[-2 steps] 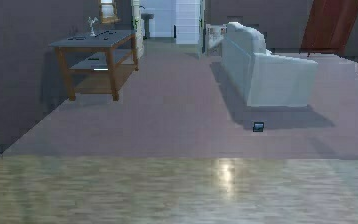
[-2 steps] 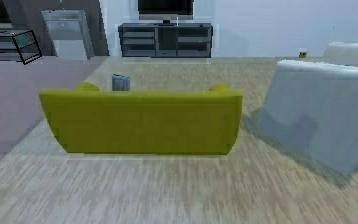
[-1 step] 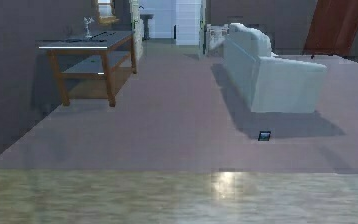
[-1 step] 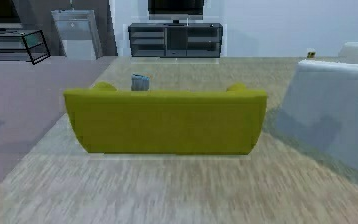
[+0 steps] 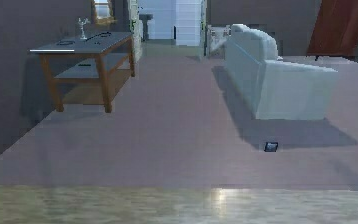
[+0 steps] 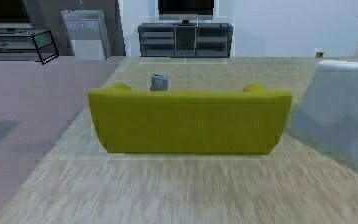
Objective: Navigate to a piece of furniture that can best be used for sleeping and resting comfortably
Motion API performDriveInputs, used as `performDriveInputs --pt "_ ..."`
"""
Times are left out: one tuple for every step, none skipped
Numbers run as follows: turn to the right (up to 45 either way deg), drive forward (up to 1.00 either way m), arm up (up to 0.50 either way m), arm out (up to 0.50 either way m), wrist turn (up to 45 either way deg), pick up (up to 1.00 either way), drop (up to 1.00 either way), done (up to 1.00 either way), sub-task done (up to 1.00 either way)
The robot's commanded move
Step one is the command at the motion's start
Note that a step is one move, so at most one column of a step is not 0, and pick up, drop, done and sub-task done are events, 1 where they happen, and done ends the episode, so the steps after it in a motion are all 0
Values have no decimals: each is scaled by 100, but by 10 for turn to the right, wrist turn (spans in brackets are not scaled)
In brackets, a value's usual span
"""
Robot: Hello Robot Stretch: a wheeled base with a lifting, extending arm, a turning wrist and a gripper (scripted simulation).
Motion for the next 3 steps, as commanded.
performDriveInputs --pt "0 100 0 0 0 0 0 0 0" --pt "0 100 0 0 0 0 0 0 0" --pt "-30 0 0 0 0 0 0 0 0"
